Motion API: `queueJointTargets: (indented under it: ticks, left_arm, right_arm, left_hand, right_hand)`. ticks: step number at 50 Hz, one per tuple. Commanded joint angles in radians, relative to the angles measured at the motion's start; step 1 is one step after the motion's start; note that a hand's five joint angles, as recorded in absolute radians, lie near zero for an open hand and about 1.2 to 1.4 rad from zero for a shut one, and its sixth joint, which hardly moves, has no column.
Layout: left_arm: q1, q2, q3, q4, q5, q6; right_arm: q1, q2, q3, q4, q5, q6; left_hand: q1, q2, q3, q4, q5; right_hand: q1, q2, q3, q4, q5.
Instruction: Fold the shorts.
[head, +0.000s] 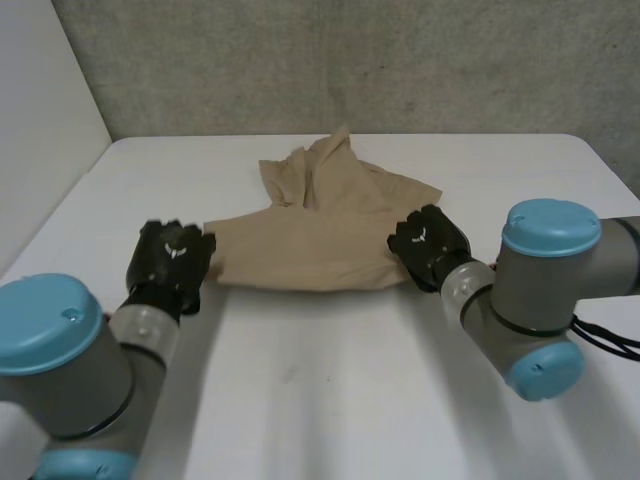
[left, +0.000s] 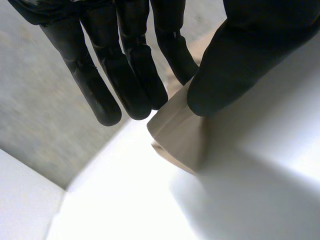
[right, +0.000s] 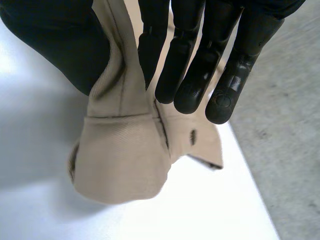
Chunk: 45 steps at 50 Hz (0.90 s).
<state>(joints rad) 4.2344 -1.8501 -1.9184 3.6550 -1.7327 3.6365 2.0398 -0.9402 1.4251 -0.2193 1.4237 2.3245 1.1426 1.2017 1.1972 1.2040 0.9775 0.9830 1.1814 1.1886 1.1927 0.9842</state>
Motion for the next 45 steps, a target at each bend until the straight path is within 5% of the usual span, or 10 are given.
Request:
queueJointTargets:
  ticks: [1,12,19,22,24,28,37,45]
  left_arm:
    - [-0.005,0.24,-0.094,-0.313,0.001,0.013]
    - [-0.043,0.521,-0.223,-0.645,0.004,0.184]
    - [-0.132,0.519,-0.257,-0.667,0.002,0.198]
    - [-0.146,0.476,-0.24,-0.656,0.002,0.195]
    - [-0.149,0.442,-0.194,-0.606,0.007,0.198]
    - [-0.134,0.381,-0.11,-0.457,0.012,0.2]
    - [-0.051,0.096,0.204,-0.207,0.131,0.194]
    - [0.01,-0.262,0.568,-0.25,0.343,0.128]
  right_arm:
    - [-0.007,-0.196,0.116,0.225,0.004,-0.004]
    - [-0.004,-0.336,0.227,0.635,0.003,-0.042]
    - [-0.009,-0.335,0.271,0.683,0.014,-0.103]
    - [-0.007,-0.335,0.276,0.647,0.012,-0.094]
    - [-0.007,-0.335,0.311,0.557,0.012,-0.092]
    - [-0.003,-0.338,0.38,0.408,0.012,-0.091]
    - [-0.001,-0.358,0.471,0.281,0.011,-0.089]
    - [-0.006,-0.359,0.509,0.215,0.006,-0.076]
  left_hand:
    - [0.254,0.195,0.199,0.192,0.244]
    - [0.254,0.195,0.199,0.192,0.244]
    - [0.254,0.195,0.199,0.192,0.244]
    - [0.254,0.195,0.199,0.192,0.244]
    - [-0.529,-0.588,-0.583,-0.59,-0.538]
    - [-0.946,-1.005,-1.001,-1.007,-0.955]
    - [-0.879,-0.938,-0.934,-0.941,-0.889]
    - [-0.756,-0.815,-0.811,-0.817,-0.765]
  right_hand:
    - [0.413,0.215,0.208,0.204,0.238]
    - [0.413,0.215,0.208,0.204,0.238]
    - [0.413,0.215,0.208,0.204,0.238]
    - [0.413,0.215,0.208,0.204,0.238]
    - [0.413,0.215,0.208,0.204,0.238]
    - [0.413,0.215,0.208,0.204,0.238]
    - [0.413,0.215,0.208,0.204,0.238]
    - [0.413,0.215,0.208,0.204,0.238]
